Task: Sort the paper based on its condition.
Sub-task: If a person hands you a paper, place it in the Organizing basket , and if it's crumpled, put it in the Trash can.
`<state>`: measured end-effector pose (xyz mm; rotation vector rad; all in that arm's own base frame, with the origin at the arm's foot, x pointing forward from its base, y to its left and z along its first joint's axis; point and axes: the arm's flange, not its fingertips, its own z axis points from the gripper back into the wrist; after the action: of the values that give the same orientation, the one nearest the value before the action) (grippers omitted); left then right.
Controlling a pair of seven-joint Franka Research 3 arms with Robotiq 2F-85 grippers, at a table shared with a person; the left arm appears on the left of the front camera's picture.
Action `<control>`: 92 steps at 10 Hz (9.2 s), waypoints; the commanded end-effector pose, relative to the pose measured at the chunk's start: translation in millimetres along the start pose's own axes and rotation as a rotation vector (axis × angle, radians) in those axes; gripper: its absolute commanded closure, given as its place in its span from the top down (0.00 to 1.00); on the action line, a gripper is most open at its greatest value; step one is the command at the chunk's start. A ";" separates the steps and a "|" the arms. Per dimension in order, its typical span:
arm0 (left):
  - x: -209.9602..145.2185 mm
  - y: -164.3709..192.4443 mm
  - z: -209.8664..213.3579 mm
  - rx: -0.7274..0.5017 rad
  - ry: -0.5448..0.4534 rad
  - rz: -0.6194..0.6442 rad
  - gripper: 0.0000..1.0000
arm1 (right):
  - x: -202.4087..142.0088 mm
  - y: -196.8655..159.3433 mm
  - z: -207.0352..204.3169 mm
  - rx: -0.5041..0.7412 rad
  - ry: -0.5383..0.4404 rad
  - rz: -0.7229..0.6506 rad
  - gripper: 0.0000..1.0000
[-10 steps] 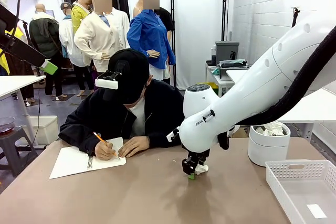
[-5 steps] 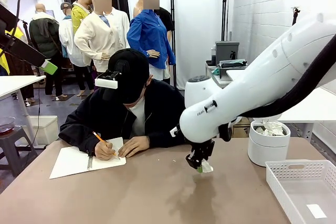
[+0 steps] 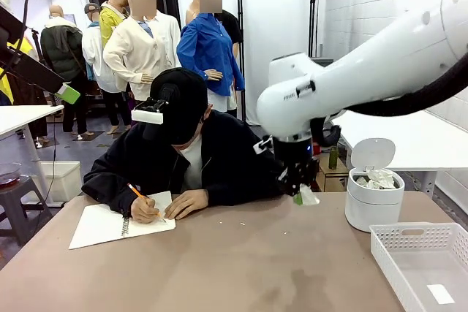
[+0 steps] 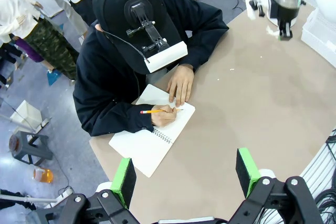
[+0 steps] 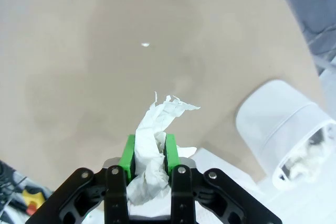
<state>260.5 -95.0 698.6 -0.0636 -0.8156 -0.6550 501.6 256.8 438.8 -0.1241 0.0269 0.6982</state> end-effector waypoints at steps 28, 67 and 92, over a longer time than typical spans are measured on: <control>-0.2 0.4 0.4 0.001 0.000 0.001 1.00 | -94.6 -185.6 29.5 0.159 -0.179 -0.310 0.26; -0.2 0.4 0.4 0.001 0.000 0.001 1.00 | -71.5 -189.0 -23.7 -0.042 -0.104 -0.252 1.00; -0.2 0.4 0.4 0.001 0.000 0.001 1.00 | -109.6 -175.5 66.5 0.259 -0.305 -0.186 1.00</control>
<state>260.5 -95.0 698.6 -0.0636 -0.8154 -0.6550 523.1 63.7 538.7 0.2271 -0.1812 0.5385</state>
